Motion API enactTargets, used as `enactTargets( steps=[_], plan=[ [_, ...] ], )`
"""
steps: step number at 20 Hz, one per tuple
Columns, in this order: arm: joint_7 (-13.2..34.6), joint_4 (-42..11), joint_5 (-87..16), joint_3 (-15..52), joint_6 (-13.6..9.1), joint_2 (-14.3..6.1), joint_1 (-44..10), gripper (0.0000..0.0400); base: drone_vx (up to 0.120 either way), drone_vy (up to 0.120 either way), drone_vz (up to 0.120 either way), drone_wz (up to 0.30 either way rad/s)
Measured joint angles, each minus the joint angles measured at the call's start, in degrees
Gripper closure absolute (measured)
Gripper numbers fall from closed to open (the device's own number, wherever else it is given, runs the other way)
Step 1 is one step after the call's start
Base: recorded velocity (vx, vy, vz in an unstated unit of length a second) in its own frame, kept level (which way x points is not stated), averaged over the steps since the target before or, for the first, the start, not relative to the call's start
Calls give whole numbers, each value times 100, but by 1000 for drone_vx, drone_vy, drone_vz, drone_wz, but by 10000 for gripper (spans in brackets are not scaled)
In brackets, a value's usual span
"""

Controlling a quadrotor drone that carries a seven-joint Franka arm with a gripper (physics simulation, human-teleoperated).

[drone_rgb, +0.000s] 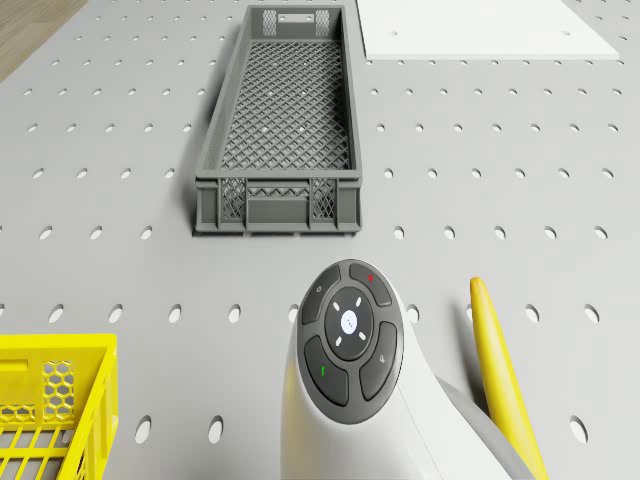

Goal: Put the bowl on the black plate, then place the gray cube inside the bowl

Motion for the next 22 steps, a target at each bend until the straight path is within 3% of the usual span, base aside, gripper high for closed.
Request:
enactTargets(
  steps=[3, 8, 12, 22],
  plan=[
    [-4, -45, 125, 135, -62, 11, 33, 145, 0, 0, 27, 0],
    [-5, -137, 436, 465, -190, 27, 93, 149, 0, 8, 120, 0],
    [-3, -169, 570, 606, -235, 29, 111, 150, -110, 120, 110, 0],
    [3, -188, 668, 704, -248, 13, 117, 150, -120, 120, 12, 0]
  ],
)
